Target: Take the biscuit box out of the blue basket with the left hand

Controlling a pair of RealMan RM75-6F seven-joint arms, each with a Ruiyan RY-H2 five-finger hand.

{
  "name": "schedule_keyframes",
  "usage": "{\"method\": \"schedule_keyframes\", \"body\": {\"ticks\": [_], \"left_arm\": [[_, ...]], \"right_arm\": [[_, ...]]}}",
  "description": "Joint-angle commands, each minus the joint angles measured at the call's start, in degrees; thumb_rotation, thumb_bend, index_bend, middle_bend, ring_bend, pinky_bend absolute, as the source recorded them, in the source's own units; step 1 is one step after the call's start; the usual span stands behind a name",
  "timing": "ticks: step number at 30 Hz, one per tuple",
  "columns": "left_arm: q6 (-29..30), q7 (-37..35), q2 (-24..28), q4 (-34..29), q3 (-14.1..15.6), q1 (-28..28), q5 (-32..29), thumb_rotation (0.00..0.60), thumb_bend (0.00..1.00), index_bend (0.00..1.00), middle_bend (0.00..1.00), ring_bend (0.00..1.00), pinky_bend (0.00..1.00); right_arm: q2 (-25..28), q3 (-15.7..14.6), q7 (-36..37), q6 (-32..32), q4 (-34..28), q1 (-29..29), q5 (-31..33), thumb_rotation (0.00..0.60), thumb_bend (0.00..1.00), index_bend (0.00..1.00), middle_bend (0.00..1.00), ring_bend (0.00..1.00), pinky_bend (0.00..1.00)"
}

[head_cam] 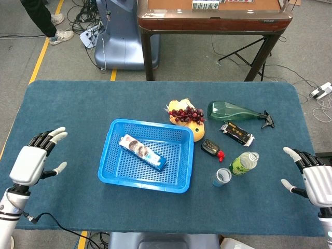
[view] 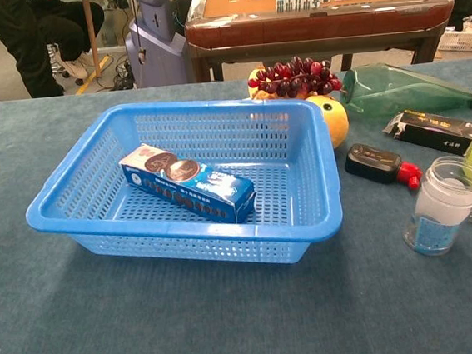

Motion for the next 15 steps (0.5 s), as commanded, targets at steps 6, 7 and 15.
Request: {"method": "schedule_keyframes", "body": {"ticks": [6, 7, 15], "left_arm": [[-13.0, -3.6, -0.6, 0.4, -3.4, -12.2, 3.6, 0.600, 0.26, 0.21, 0.14, 0.12, 0.15], [-14.5, -3.7, -1.0, 0.7, -3.5, -13.4, 3.7, 0.600, 0.26, 0.21, 0.14, 0.12, 0.15], [-24.2, 0.1, -8.1, 5.6, -4.3, -22.0, 1.9, 0.600, 0.26, 0.23, 0.14, 0.11, 0.15]], "right_arm": [[0.2, 0.1, -0.9, -0.4, -0.7, 0.2, 0.3, 0.600, 0.13, 0.19, 0.25, 0.25, 0.35], [0.2, 0.1, -1.0, -0.4, -0.8, 0.2, 0.4, 0.600, 0.13, 0.19, 0.25, 0.25, 0.35], [0.1, 0.1, -1.6, -1.3, -1.1, 0.4, 1.2, 0.600, 0.13, 0.19, 0.25, 0.25, 0.35]]}}
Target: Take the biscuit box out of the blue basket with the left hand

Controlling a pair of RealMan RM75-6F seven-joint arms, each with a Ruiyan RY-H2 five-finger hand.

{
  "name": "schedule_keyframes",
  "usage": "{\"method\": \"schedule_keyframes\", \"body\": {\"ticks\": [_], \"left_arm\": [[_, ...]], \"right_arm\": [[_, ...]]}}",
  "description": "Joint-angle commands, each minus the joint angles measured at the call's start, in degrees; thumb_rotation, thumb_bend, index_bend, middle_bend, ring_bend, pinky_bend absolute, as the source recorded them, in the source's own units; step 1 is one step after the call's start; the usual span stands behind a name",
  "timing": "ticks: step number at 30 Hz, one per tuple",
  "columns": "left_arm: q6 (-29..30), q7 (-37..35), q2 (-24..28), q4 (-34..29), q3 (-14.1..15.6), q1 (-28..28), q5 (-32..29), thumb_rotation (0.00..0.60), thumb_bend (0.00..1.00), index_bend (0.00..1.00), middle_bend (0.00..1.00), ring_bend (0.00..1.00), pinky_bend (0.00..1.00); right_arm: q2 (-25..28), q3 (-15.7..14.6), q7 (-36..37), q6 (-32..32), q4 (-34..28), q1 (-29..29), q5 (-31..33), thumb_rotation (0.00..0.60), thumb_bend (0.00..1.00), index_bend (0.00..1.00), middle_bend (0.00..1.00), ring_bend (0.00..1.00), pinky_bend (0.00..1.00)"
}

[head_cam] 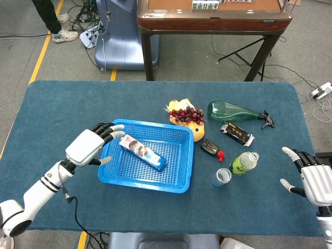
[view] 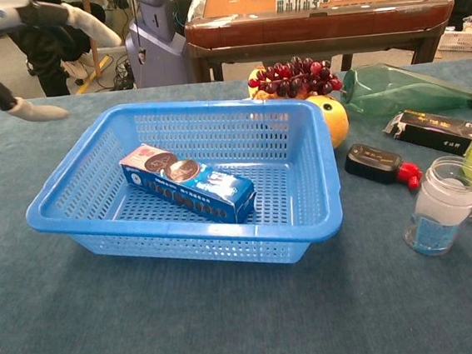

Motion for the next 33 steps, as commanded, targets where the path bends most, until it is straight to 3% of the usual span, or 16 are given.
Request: {"method": "schedule_keyframes", "body": {"ticks": [1, 14, 25, 33], "left_arm": [[-4.2, 3.3, -3.8, 2.8, -0.6, -3.9, -1.3, 0.600, 0.26, 0.23, 0.14, 0.10, 0.14], [-18.4, 13.2, -12.4, 9.5, 0.3, -14.5, -8.7, 0.600, 0.26, 0.24, 0.14, 0.07, 0.10], [-22.9, 20.4, -20.1, 16.9, 1.7, -18.8, -17.0, 0.600, 0.26, 0.24, 0.14, 0.06, 0.10], [-25.7, 26.1, -22.6, 20.7, 3.6, -21.6, -24.5, 0.600, 0.26, 0.25, 0.15, 0.06, 0.10]], "right_arm": [[0.1, 0.1, -0.2, -0.1, -0.2, 0.2, 0.0, 0.600, 0.13, 0.19, 0.25, 0.25, 0.35], [0.2, 0.1, 0.3, -0.3, -0.1, 0.2, 0.6, 0.600, 0.13, 0.19, 0.25, 0.25, 0.35], [0.6, 0.1, 0.8, -0.1, 0.1, 0.0, 0.7, 0.600, 0.13, 0.19, 0.25, 0.25, 0.35], [1.0, 0.1, 1.2, 0.3, 0.1, -0.6, 1.4, 0.600, 0.13, 0.19, 0.25, 0.25, 0.35]]}}
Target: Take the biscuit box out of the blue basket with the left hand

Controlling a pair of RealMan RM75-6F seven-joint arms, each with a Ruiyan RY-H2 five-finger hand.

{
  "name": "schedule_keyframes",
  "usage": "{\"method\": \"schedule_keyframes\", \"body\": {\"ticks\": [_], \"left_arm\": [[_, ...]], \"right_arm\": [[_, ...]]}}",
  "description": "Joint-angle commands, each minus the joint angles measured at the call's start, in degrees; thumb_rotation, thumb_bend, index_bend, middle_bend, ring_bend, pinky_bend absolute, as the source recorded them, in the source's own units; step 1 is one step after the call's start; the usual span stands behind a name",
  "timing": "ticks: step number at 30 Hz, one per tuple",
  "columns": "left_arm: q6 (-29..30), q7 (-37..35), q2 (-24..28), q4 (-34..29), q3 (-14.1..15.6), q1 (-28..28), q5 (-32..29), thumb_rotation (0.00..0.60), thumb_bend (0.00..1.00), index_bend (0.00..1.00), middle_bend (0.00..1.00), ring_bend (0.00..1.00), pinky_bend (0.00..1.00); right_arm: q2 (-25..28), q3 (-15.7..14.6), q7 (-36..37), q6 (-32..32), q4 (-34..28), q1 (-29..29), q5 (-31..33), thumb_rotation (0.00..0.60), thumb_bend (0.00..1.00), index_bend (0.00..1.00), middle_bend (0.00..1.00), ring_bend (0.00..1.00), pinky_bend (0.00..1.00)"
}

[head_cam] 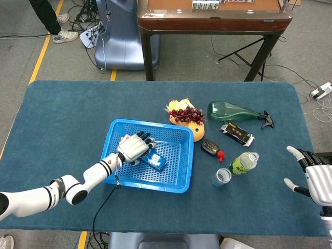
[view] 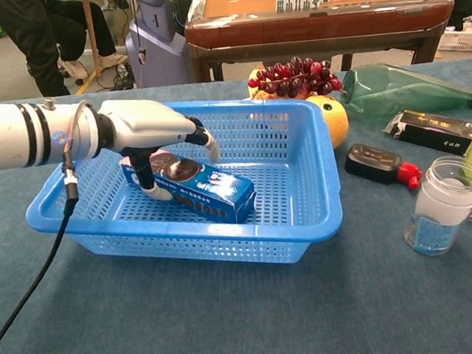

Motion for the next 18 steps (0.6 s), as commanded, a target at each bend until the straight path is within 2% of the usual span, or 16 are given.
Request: {"method": "schedule_keyframes", "body": {"ticks": [1, 8, 13, 18], "left_arm": [[-1.1, 2.6, -0.3, 0.5, 1.3, -1.3, -3.3, 0.600, 0.26, 0.25, 0.16, 0.06, 0.10], [-0.6, 2.8, 2.7, -2.3, 3.7, -0.9, -6.6, 0.600, 0.26, 0.29, 0.19, 0.07, 0.10], [0.8, 1.7, 3.1, -2.4, 4.3, -0.1, -5.7, 0.600, 0.26, 0.33, 0.24, 0.11, 0.10], [2.4, -1.4, 0.9, 0.3, 4.5, 0.6, -3.0, 0.600, 0.26, 0.40, 0.32, 0.16, 0.10]], "right_arm": [[0.0, -0.1, 0.1, 0.0, 0.1, -0.1, 0.1, 0.600, 0.13, 0.19, 0.25, 0.25, 0.35], [0.1, -0.1, 0.0, 0.3, -0.1, -0.2, -0.2, 0.600, 0.13, 0.19, 0.25, 0.25, 0.35], [0.0, -0.2, -0.3, 0.1, -0.3, -0.1, -0.4, 0.600, 0.13, 0.19, 0.25, 0.25, 0.35], [0.1, -0.2, -0.8, 0.0, -0.7, -0.1, -0.2, 0.600, 0.13, 0.19, 0.25, 0.25, 0.35]]}}
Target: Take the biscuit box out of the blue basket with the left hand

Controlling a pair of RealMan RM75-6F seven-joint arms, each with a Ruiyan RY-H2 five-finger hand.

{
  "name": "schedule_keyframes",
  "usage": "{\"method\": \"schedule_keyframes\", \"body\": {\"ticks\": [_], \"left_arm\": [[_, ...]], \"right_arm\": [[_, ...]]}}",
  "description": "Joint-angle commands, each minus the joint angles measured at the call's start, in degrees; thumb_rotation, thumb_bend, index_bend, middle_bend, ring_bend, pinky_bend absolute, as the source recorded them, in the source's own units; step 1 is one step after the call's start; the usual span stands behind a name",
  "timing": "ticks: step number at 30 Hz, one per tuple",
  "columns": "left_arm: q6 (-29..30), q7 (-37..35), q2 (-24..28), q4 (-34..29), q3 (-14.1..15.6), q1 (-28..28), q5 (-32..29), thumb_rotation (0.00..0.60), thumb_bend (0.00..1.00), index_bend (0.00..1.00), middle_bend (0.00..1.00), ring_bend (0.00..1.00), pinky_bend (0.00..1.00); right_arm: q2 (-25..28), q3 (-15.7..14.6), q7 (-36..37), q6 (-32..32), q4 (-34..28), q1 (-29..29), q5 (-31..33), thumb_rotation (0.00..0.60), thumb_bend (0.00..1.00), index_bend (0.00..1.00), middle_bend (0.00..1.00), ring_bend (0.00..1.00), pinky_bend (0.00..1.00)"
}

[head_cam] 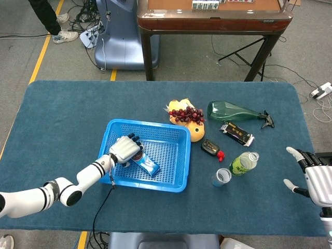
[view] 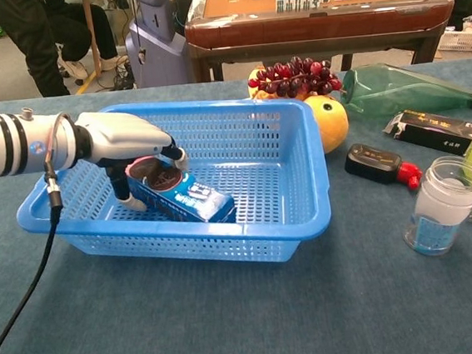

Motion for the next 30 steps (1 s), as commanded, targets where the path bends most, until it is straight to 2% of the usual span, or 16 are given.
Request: {"method": "schedule_keyframes", "body": {"ticks": [1, 10, 17, 23, 30], "left_arm": [[1.0, -1.9, -1.5, 2.0, 0.1, 0.4, 1.9, 0.600, 0.26, 0.41, 0.34, 0.17, 0.10], [2.6, -6.3, -3.7, 5.7, 0.0, 0.8, 5.5, 0.600, 0.26, 0.57, 0.51, 0.30, 0.11], [4.8, -9.2, -3.3, 5.5, -0.3, 1.8, 7.6, 0.600, 0.26, 0.61, 0.57, 0.35, 0.13], [8.8, -11.6, 1.1, 0.6, -2.0, 3.3, 8.7, 0.600, 0.26, 0.62, 0.58, 0.36, 0.14], [13.7, -15.7, 8.5, -7.1, -5.6, 5.8, 7.0, 0.600, 0.26, 0.62, 0.58, 0.36, 0.14]], "right_arm": [[0.0, 0.0, -0.1, 0.0, -0.1, 0.0, 0.1, 0.600, 0.13, 0.19, 0.25, 0.25, 0.35], [0.0, 0.0, 0.0, -0.3, 0.1, -0.1, 0.7, 0.600, 0.13, 0.19, 0.25, 0.25, 0.35], [0.0, 0.1, 0.2, -0.3, 0.2, 0.0, 0.5, 0.600, 0.13, 0.19, 0.25, 0.25, 0.35], [0.0, 0.0, 0.5, 0.0, 0.4, -0.2, 0.2, 0.600, 0.13, 0.19, 0.25, 0.25, 0.35], [-0.3, -0.1, 1.4, 0.6, 0.9, -0.4, -0.5, 0.600, 0.13, 0.19, 0.25, 0.25, 0.35]]}}
